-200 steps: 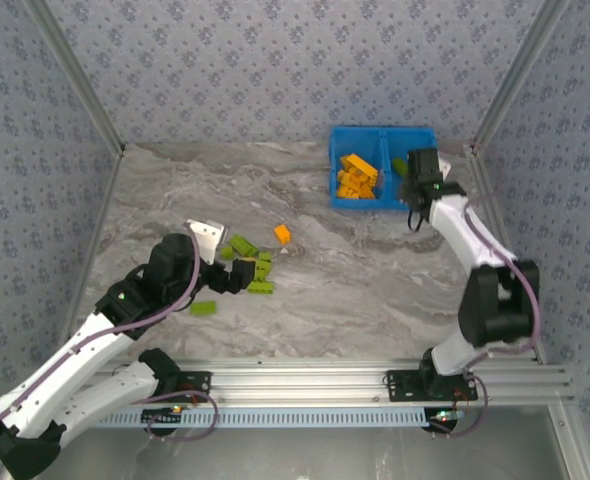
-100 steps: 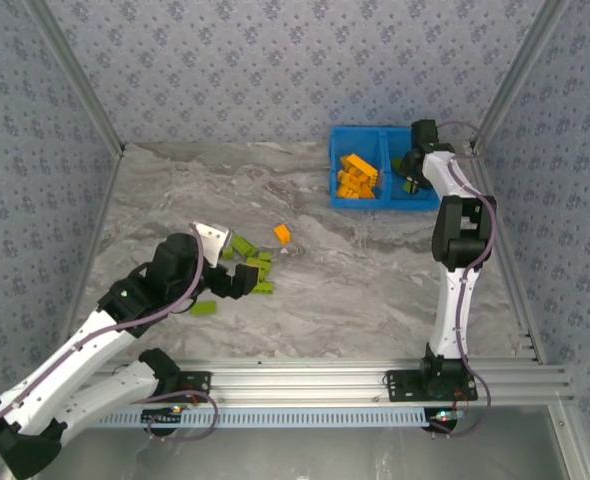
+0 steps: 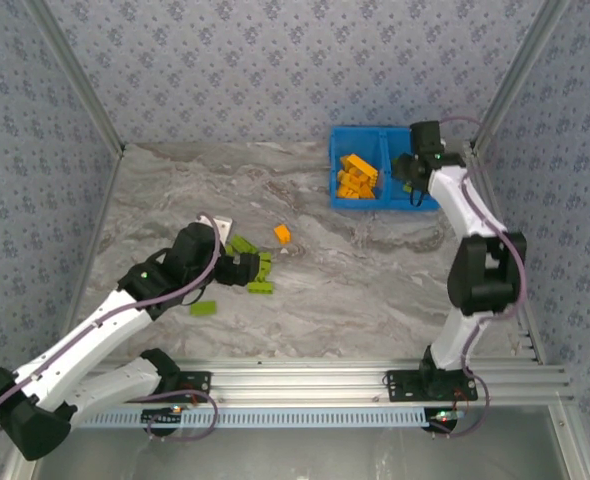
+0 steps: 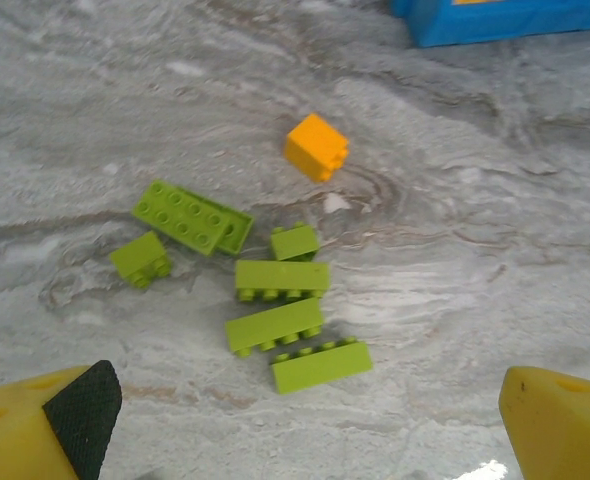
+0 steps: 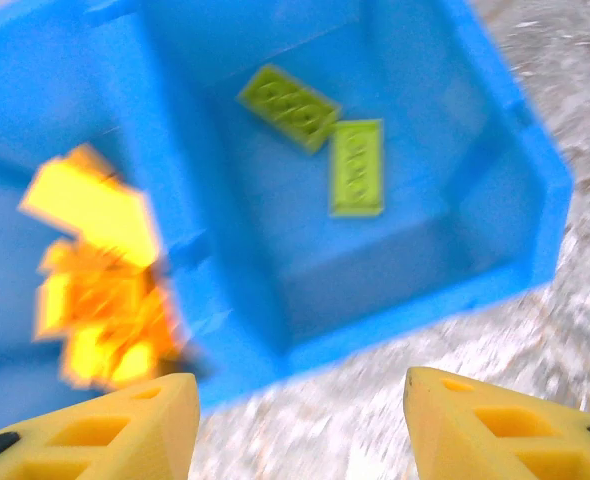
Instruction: Sort the legos into containers by color
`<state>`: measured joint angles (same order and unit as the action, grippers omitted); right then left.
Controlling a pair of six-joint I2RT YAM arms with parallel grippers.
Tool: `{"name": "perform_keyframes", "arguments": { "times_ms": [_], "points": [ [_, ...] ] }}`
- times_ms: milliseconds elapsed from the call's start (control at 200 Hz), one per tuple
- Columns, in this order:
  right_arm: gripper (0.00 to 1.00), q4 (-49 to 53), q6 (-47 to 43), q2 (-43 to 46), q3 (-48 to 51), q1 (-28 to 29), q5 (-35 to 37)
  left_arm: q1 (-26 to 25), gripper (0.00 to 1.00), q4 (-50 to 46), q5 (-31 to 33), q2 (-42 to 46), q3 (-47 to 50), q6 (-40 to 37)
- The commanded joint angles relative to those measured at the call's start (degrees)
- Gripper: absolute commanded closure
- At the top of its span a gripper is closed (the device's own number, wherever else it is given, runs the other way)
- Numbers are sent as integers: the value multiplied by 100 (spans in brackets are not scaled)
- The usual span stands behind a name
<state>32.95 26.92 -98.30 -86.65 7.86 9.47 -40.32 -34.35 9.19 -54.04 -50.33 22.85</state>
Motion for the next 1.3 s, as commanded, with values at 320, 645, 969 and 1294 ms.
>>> {"name": "perform_keyframes", "arguments": {
  "times_ms": [320, 645, 969, 1294],
  "points": [
    [33, -596, -1287, 568, 1744, 4060, -798, 1360, 1, -391, 24, -199, 148, 1607],
    [18, -665, -2537, -1023, 972, 4879, -1510, 2014, 1, -666, -181, 578, 652, 1902],
    [60, -407, -2657, -1933, 361, 4892, -1799, 2062, 1, -834, -128, 786, 796, 1965],
    [86, -1228, -2089, 236, 1761, 4418, -1068, 2071, 1, -635, -162, 783, 802, 1992]
  ]
}}
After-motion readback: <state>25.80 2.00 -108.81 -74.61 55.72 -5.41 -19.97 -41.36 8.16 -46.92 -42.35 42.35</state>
